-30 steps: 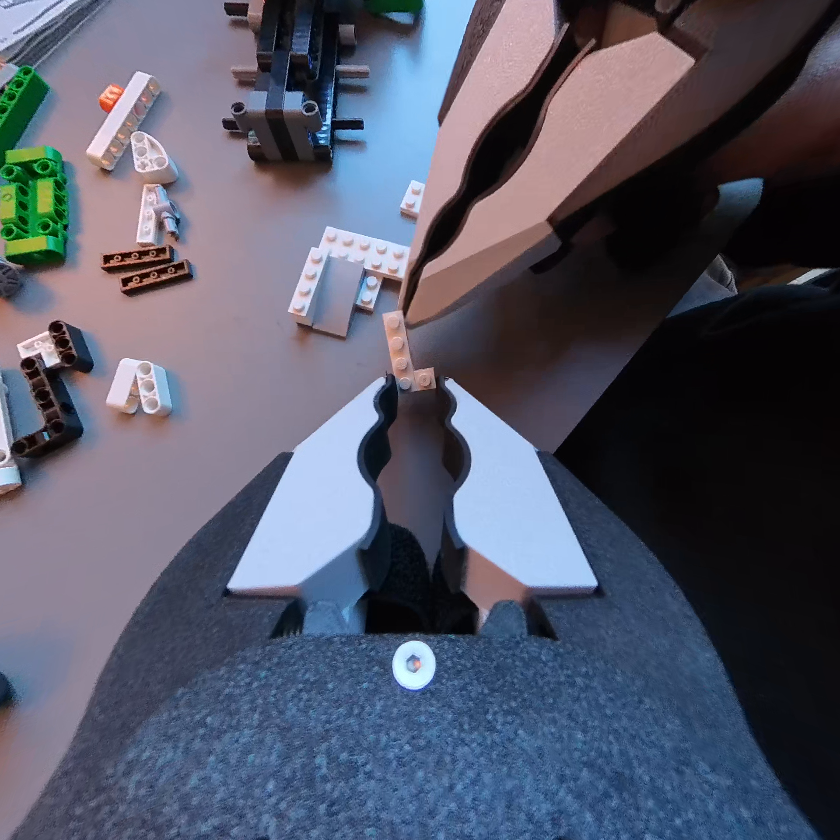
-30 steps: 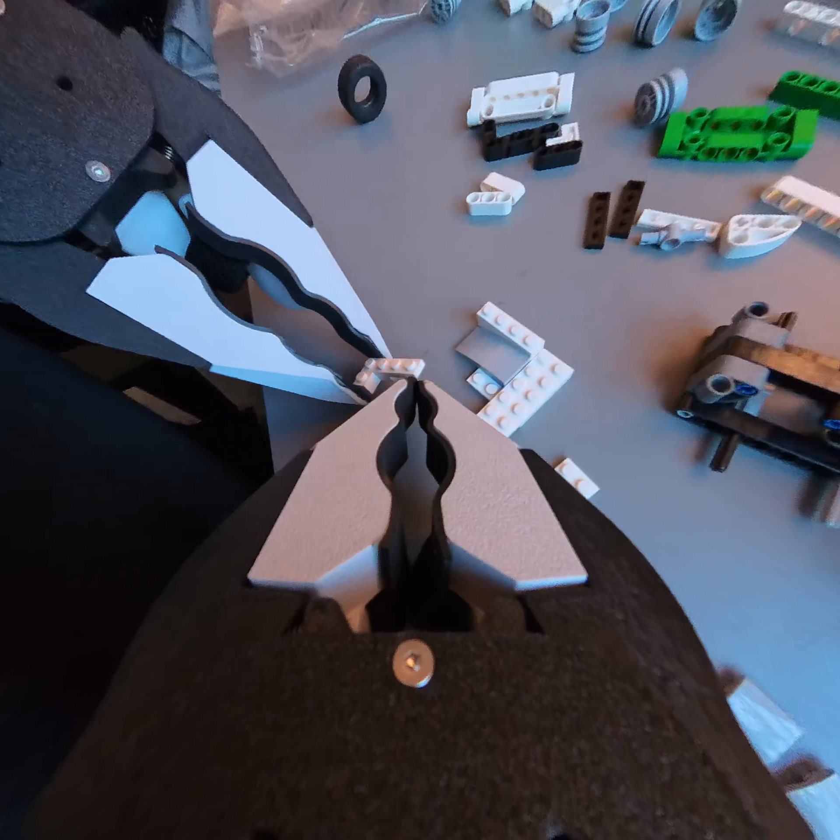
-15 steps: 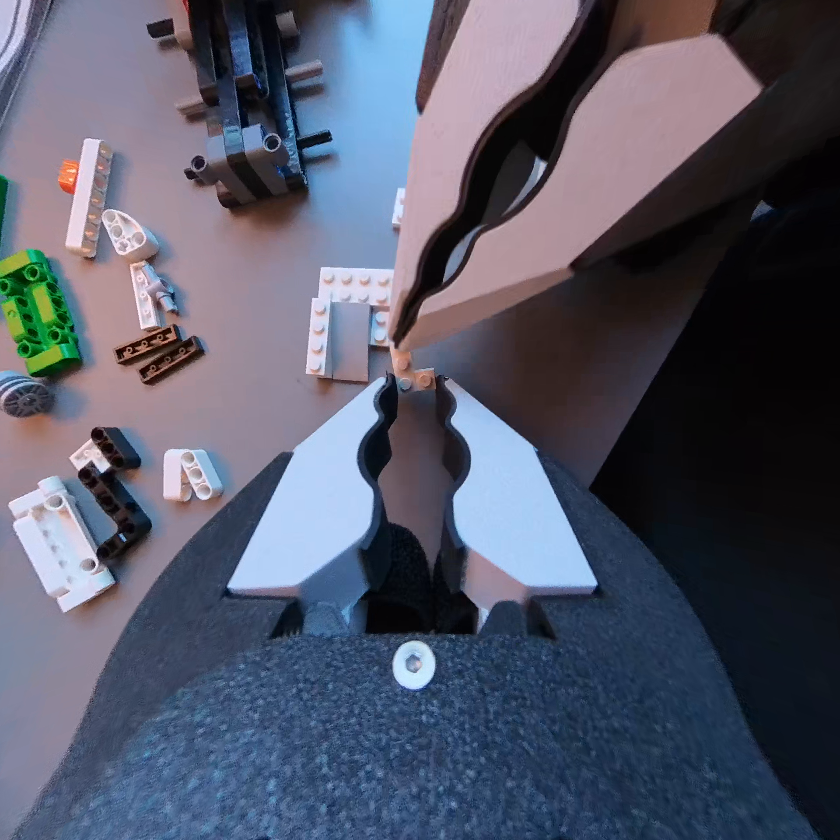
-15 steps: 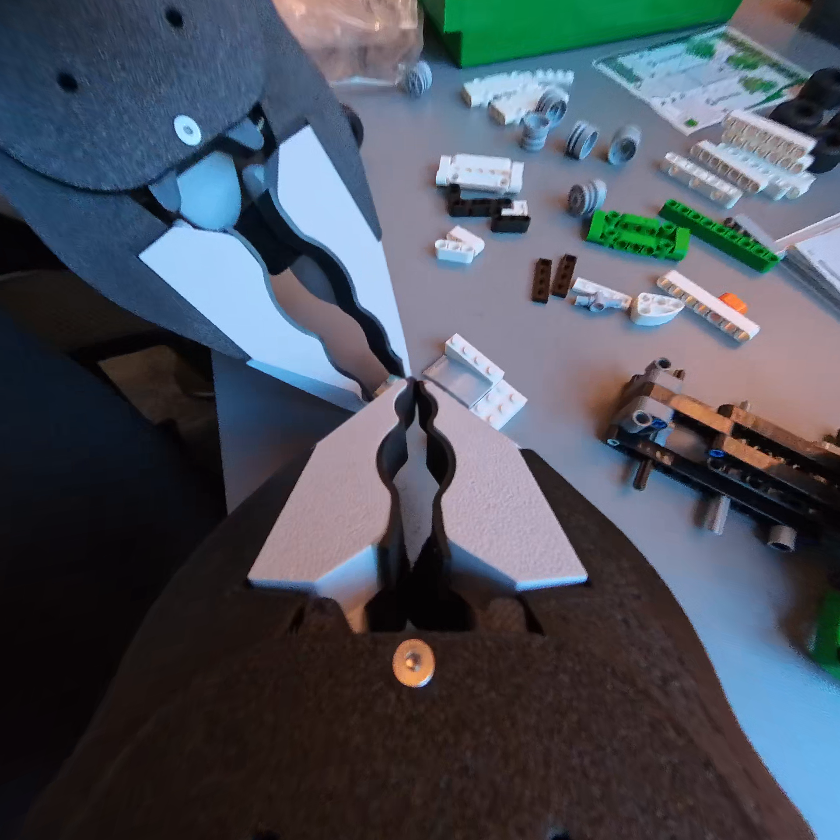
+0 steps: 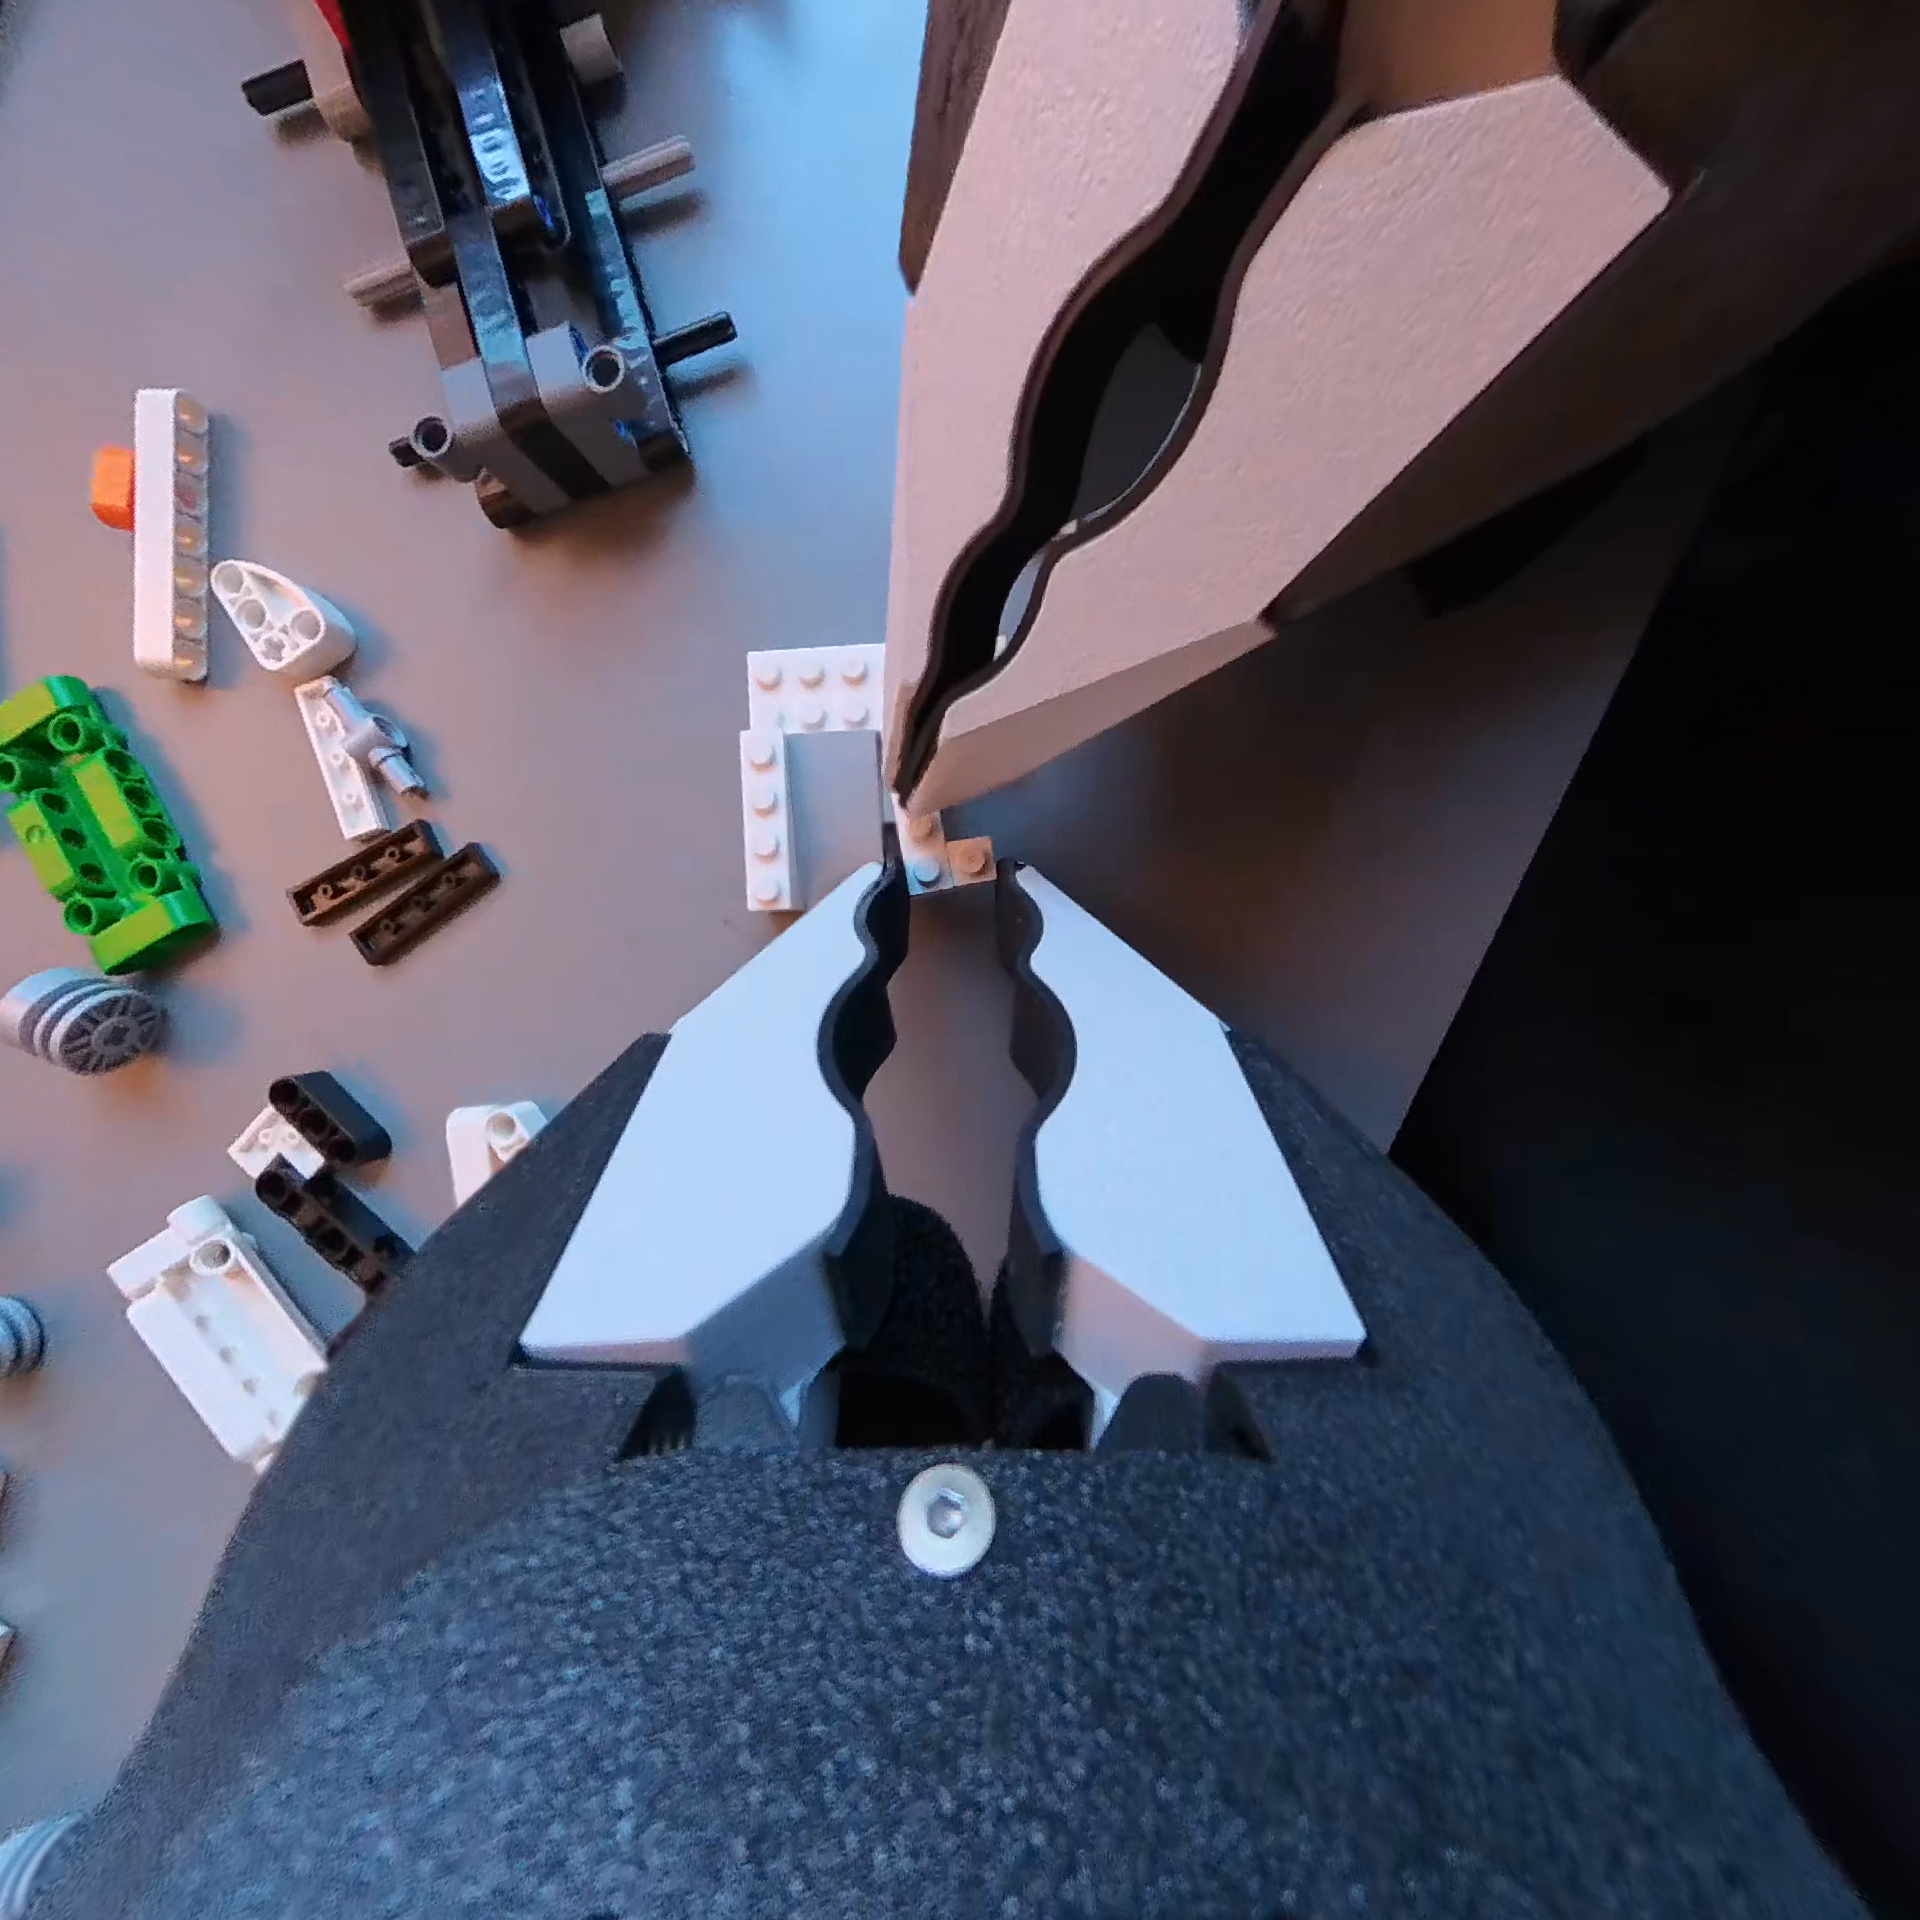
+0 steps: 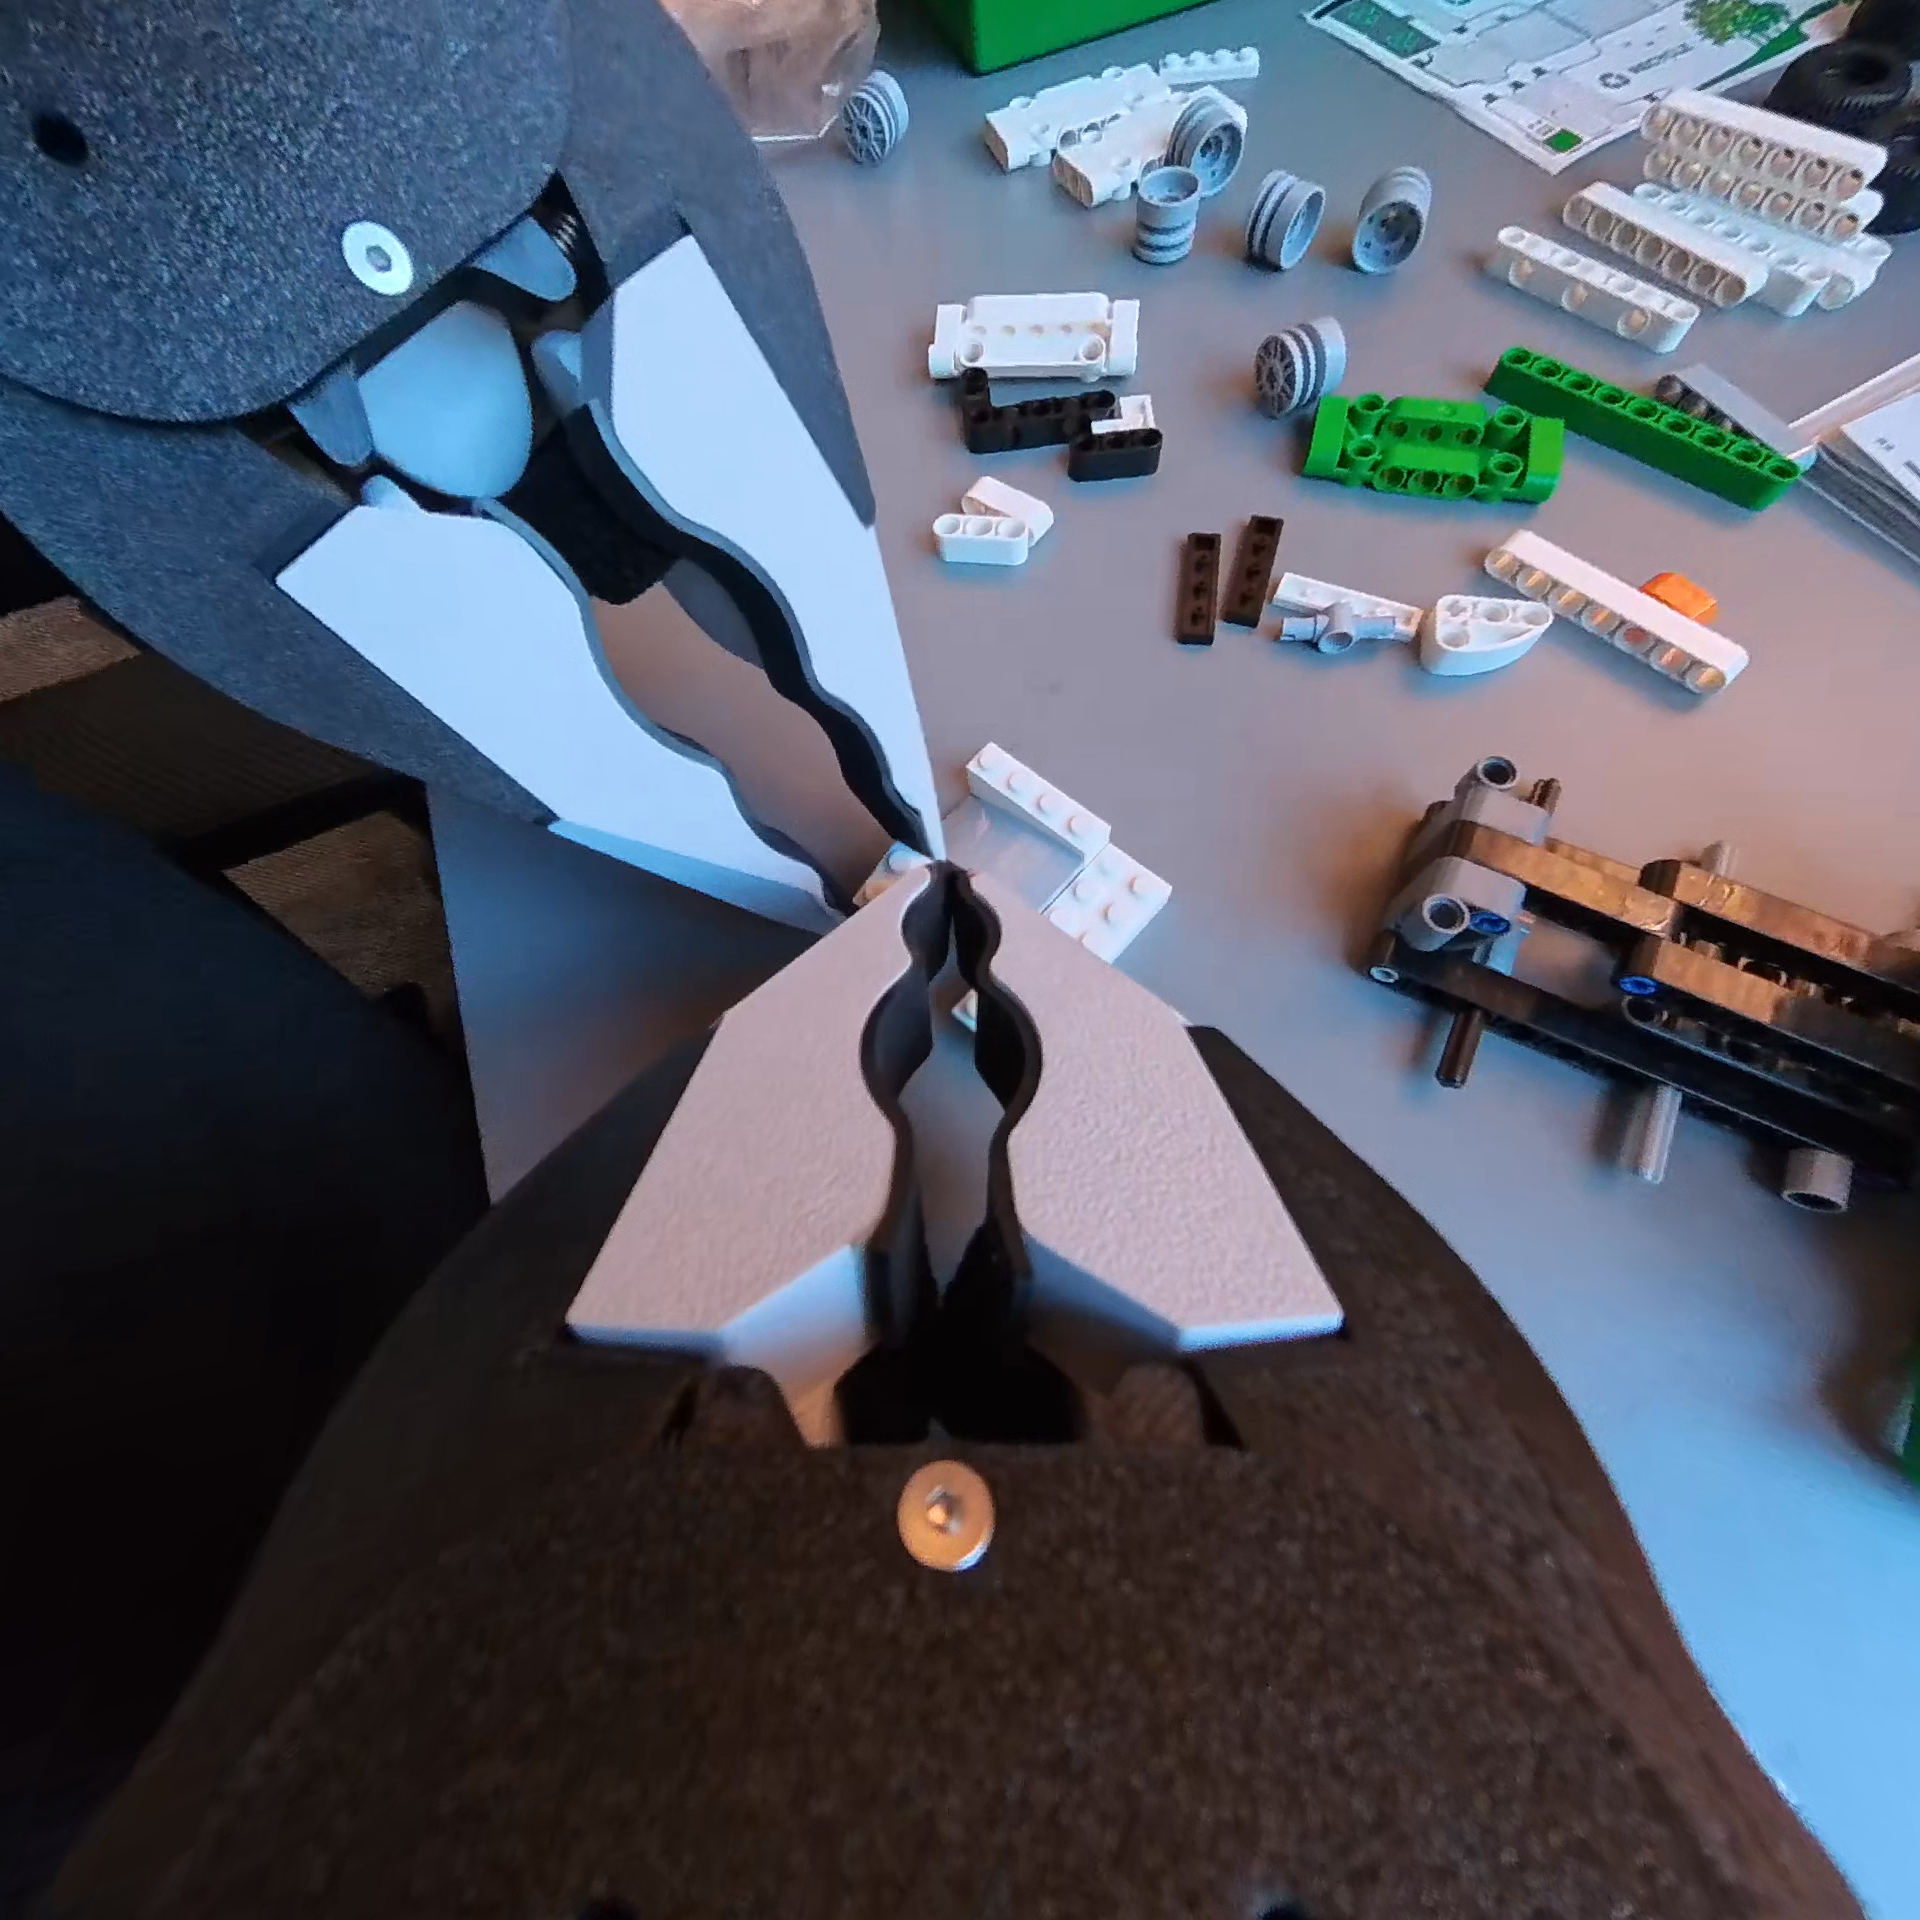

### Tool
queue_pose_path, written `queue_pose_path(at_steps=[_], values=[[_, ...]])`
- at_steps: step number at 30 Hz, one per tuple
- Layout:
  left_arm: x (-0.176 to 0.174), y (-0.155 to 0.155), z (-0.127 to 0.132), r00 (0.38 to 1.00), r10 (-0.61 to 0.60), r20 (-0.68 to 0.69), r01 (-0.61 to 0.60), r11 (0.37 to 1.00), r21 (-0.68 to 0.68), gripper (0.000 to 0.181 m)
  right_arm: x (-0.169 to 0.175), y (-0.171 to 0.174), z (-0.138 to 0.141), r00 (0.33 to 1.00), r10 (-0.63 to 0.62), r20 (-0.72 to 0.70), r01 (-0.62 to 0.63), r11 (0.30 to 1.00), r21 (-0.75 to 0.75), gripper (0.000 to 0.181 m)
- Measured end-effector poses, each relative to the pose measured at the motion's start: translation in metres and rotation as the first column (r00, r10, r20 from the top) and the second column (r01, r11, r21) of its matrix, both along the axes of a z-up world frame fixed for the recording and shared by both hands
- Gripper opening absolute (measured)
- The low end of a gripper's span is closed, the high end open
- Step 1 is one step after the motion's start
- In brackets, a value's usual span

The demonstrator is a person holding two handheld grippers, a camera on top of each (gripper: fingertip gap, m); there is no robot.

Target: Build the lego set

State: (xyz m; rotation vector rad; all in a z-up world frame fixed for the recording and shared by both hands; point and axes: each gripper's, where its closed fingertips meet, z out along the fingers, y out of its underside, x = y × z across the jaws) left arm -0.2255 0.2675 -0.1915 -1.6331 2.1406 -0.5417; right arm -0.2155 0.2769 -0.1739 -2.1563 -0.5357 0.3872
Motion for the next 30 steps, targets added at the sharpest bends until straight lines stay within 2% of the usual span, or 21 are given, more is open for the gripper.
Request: queue_pose_path(at_steps=[19,26,30], values=[[0.000,0.005,0.000,0.998,-0.050,-0.045,0.050,0.999,-0.004,0.015,0.003,0.004,-0.003,0.999,-0.019,-0.041,0.017,0.999,-0.042,0.000],[0.001,0.017,0.001,0.999,0.051,0.011,-0.052,0.998,0.020,0.025,0.005,0.005,-0.007,0.998,-0.037,-0.052,0.033,0.996,-0.081,0.000],[0.000,0.017,0.001,0.994,0.095,0.052,-0.096,0.995,0.015,0.021,0.004,0.005,-0.007,0.997,-0.037,-0.064,0.031,0.996,-0.088,0.000]])
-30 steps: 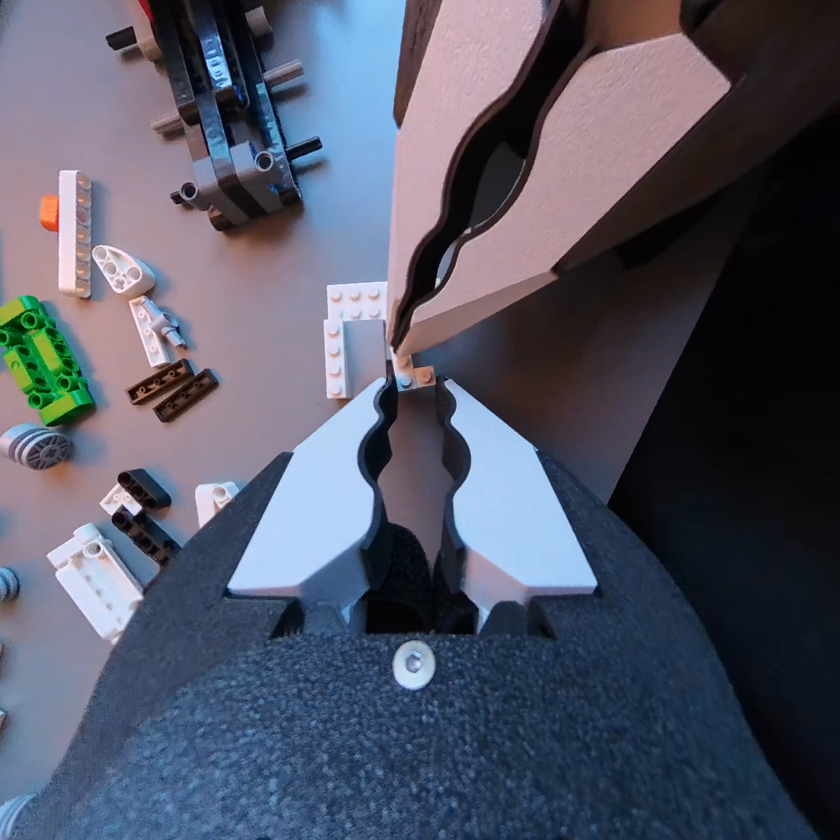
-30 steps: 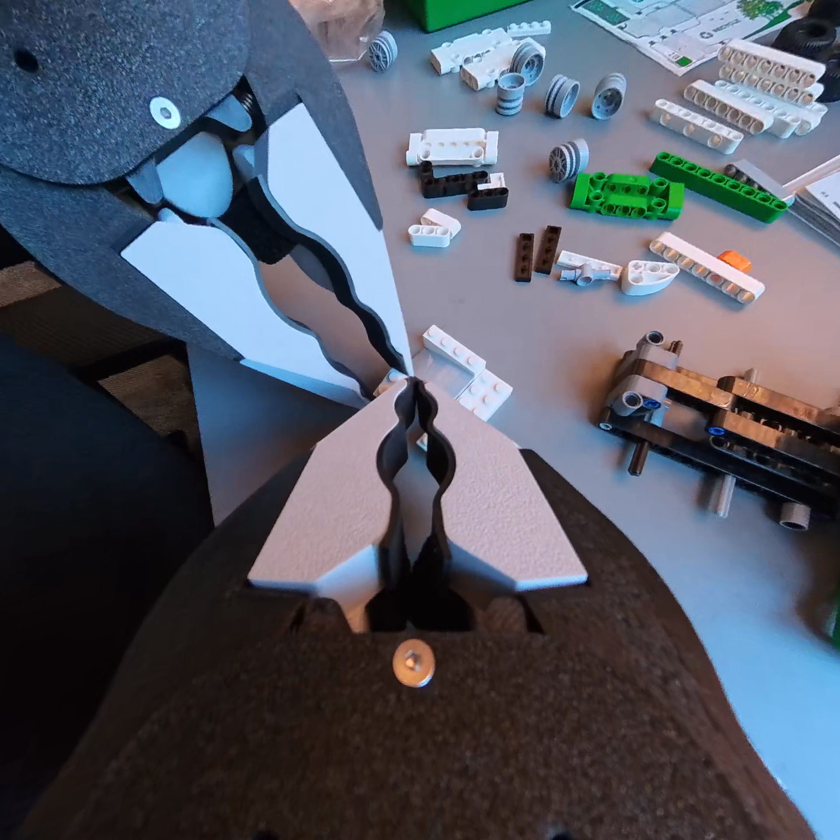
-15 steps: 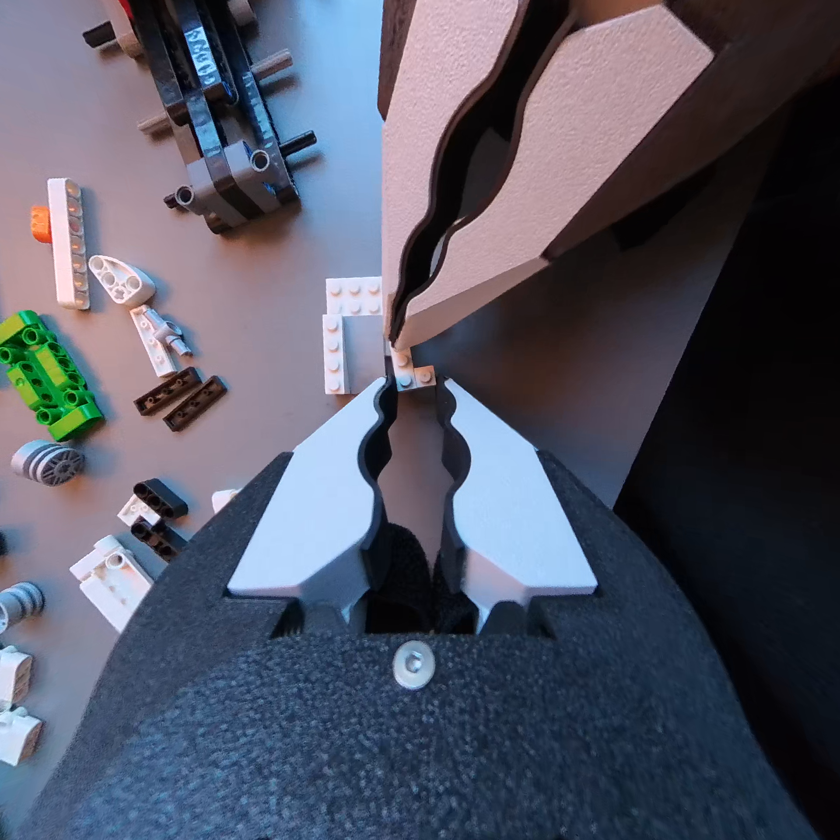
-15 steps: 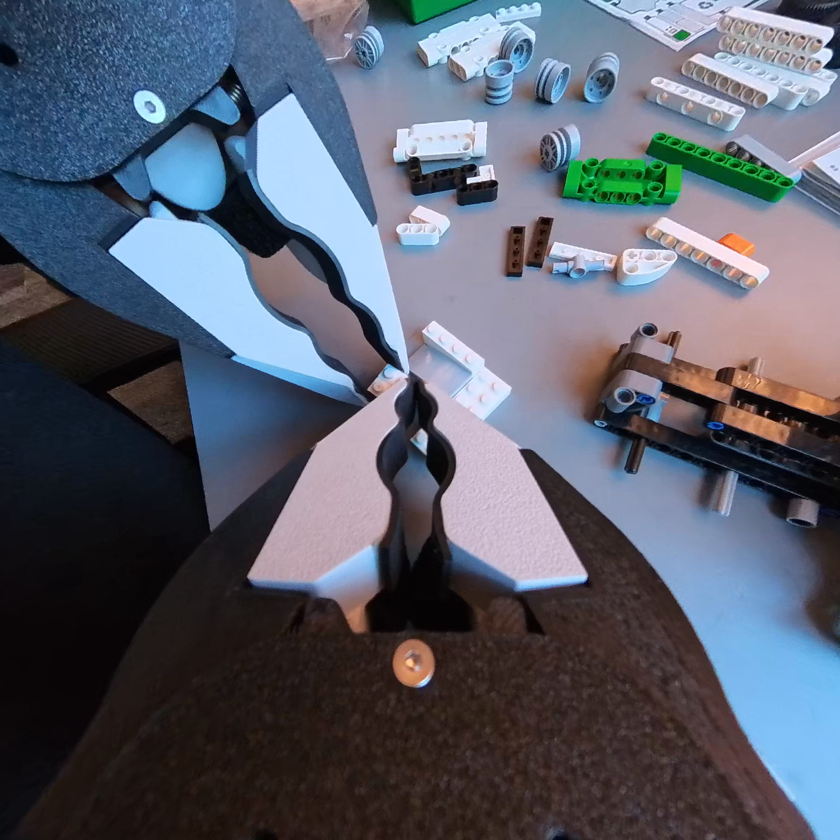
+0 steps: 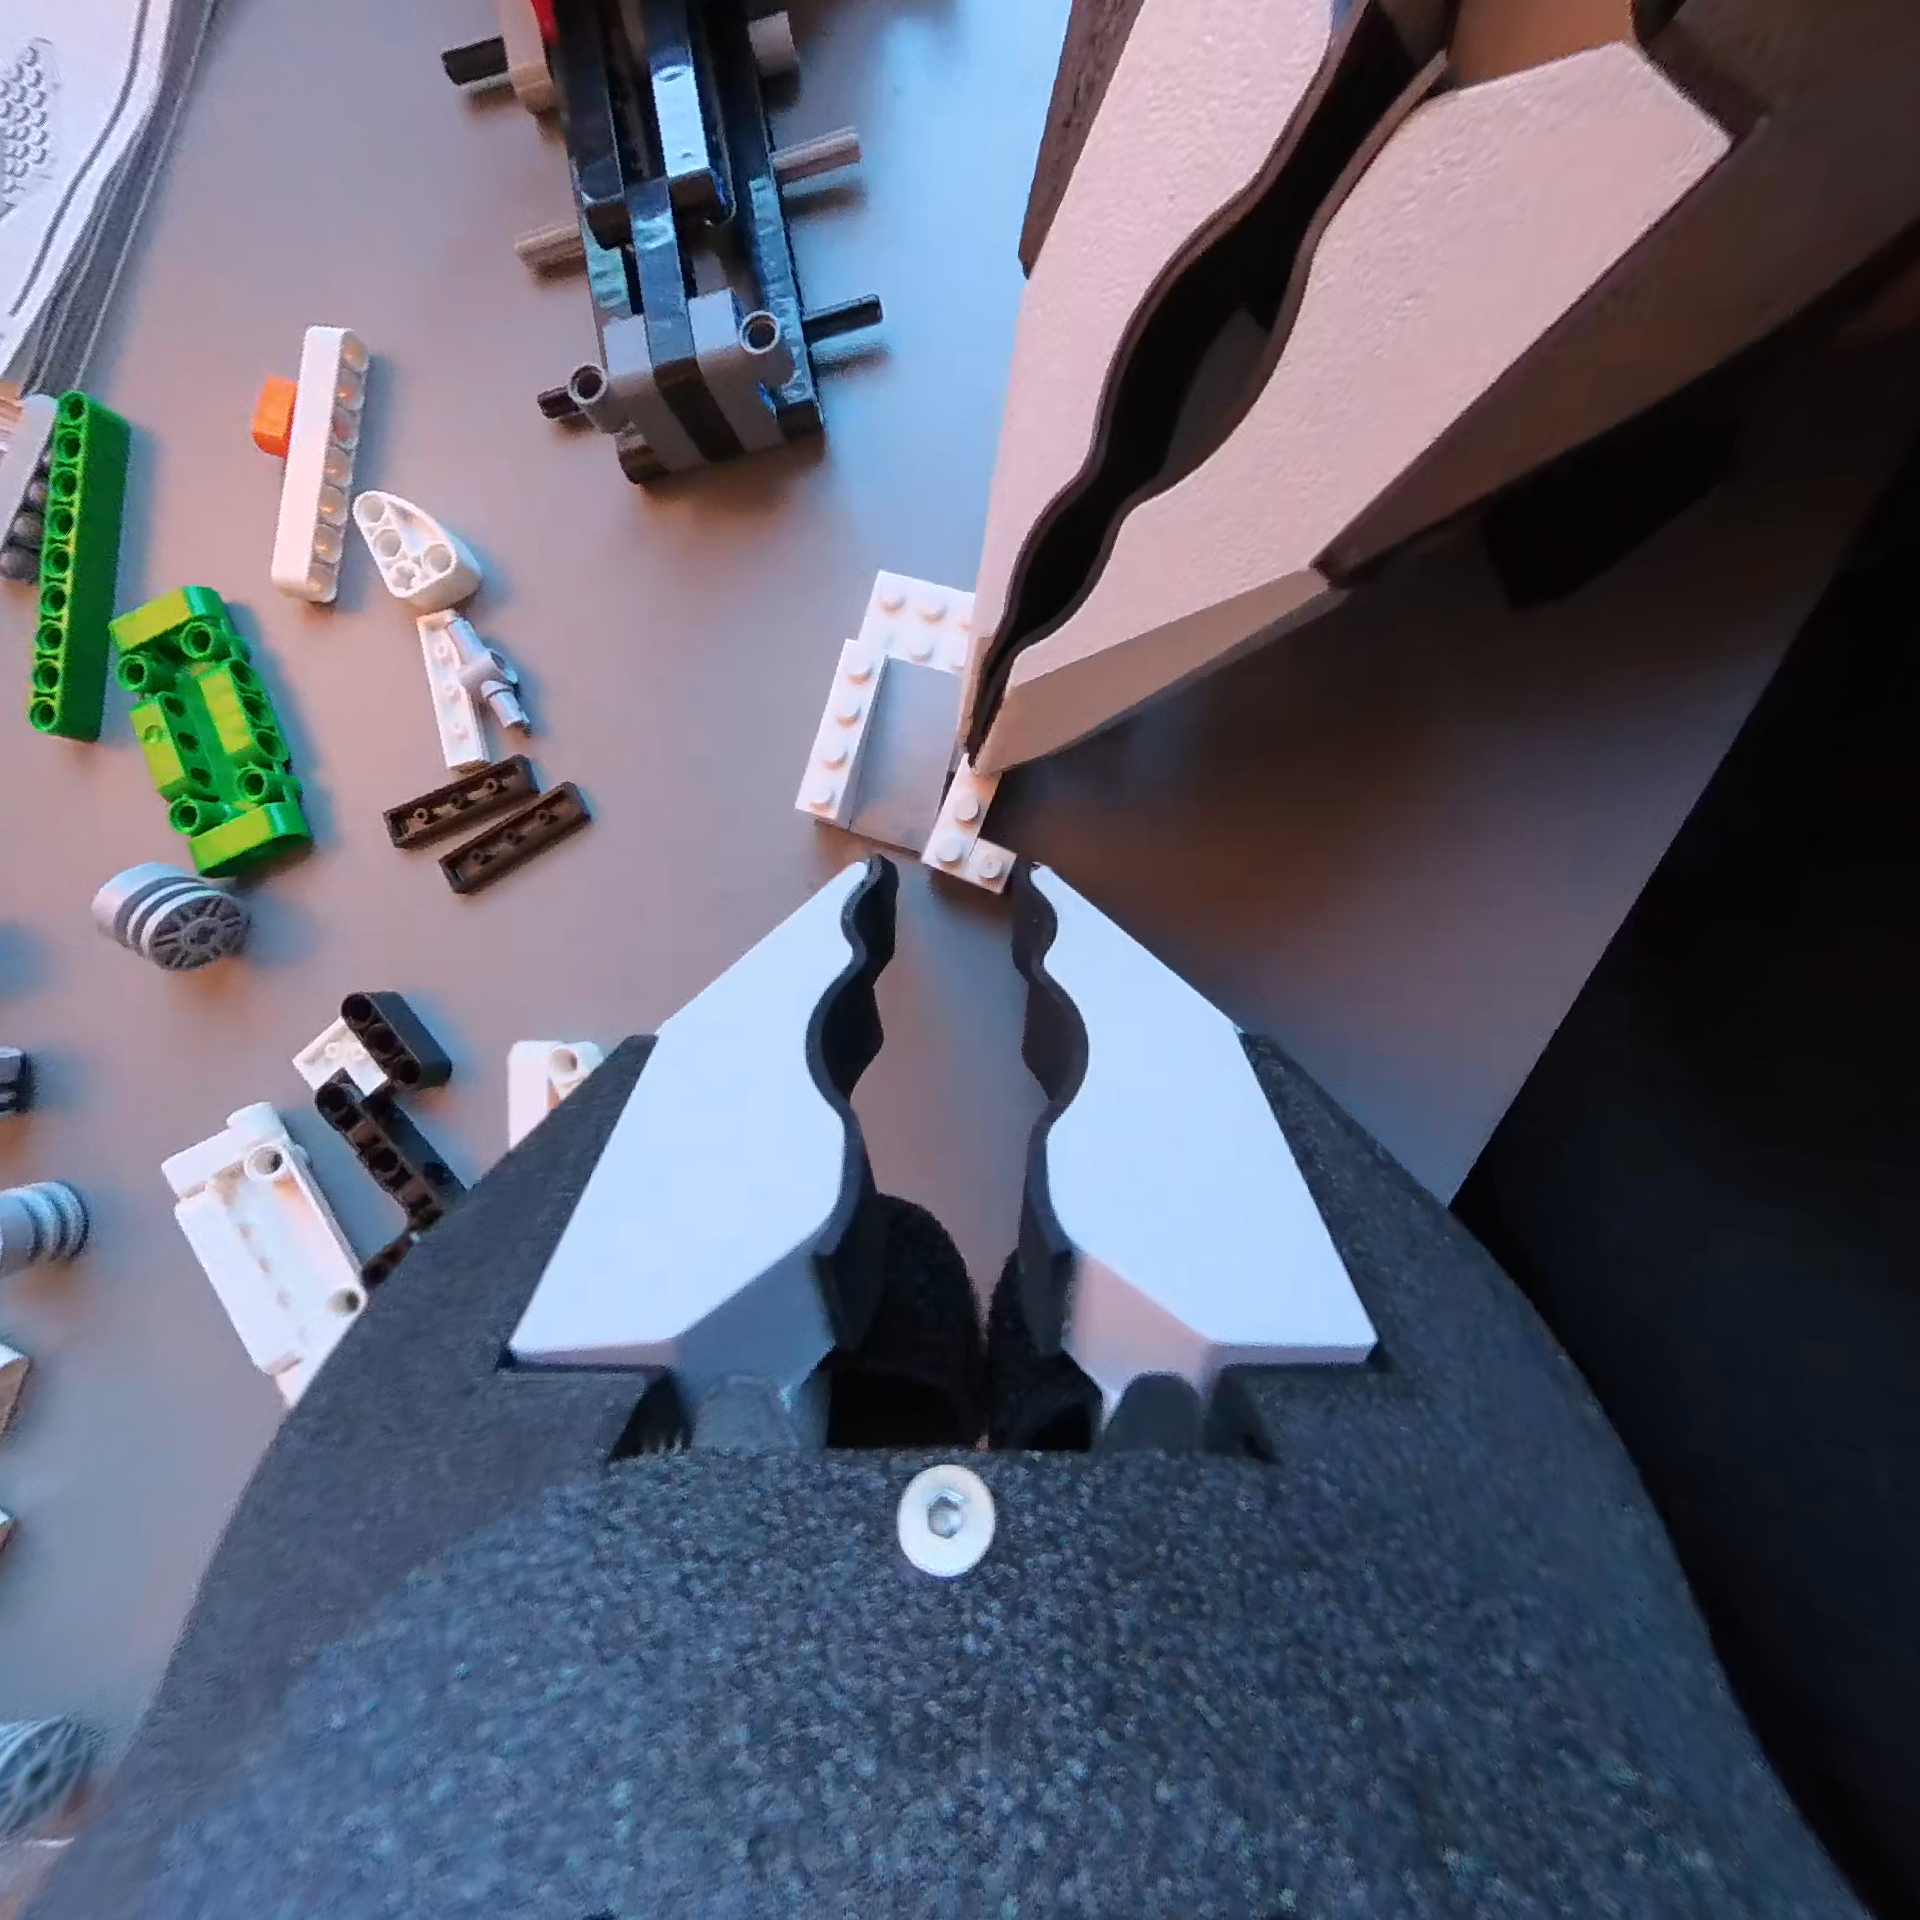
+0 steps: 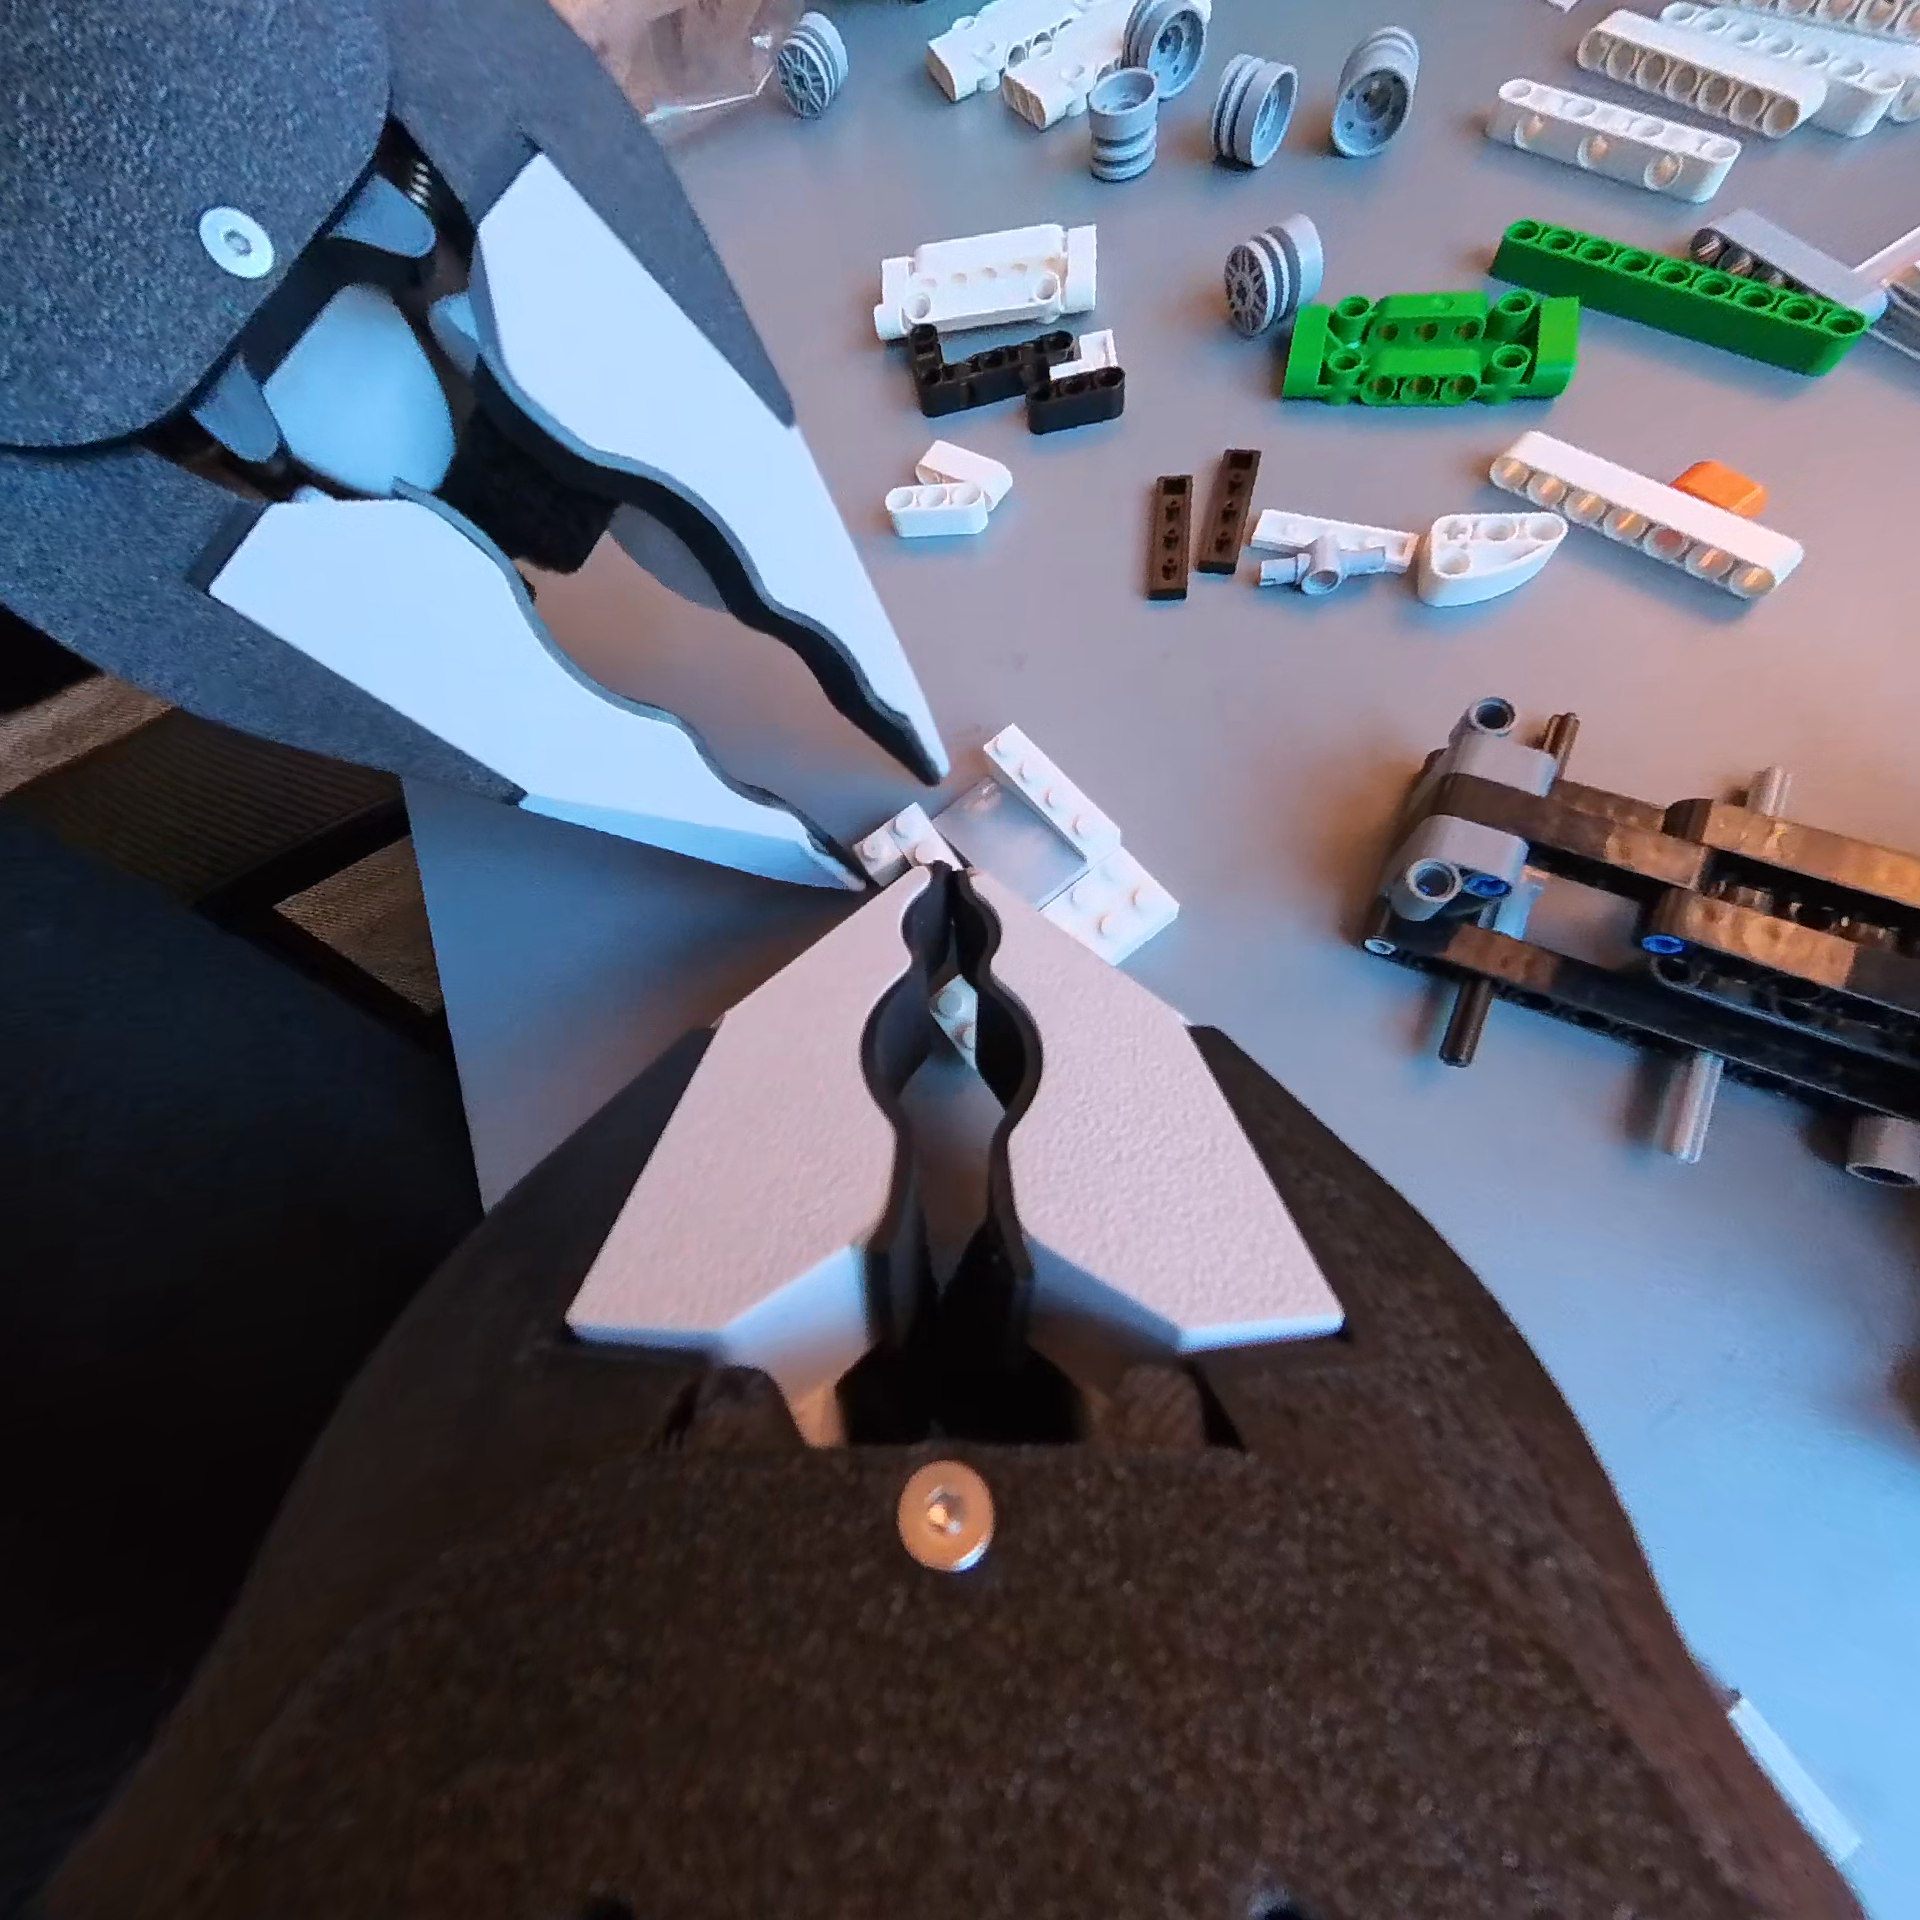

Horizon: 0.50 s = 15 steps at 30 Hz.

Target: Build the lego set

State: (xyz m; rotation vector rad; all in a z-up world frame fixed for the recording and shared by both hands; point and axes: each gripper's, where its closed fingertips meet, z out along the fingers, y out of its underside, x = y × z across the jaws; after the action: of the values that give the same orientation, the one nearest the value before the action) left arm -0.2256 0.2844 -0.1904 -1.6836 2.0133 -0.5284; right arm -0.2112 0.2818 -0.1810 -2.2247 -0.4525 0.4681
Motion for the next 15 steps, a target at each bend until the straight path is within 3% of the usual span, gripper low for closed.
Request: queue_pose_path(at_steps=[6,10,15], values=[[0.002,0.002,0.000,0.997,0.056,0.048,-0.057,0.998,0.023,0.007,0.000,-0.001,0.001,1.000,0.006,-0.030,-0.006,1.000,-0.007,0.000],[0.004,0.001,0.004,0.994,0.077,0.072,-0.078,0.997,0.014,0.006,0.005,-0.001,0.023,0.997,-0.002,-0.079,0.008,0.998,0.069,0.002],[0.002,0.003,0.002,0.991,0.107,0.074,-0.107,0.994,-0.002,0.006,0.023,0.001,0.018,0.998,0.053,0.016,-0.054,0.996,0.069,0.036]])
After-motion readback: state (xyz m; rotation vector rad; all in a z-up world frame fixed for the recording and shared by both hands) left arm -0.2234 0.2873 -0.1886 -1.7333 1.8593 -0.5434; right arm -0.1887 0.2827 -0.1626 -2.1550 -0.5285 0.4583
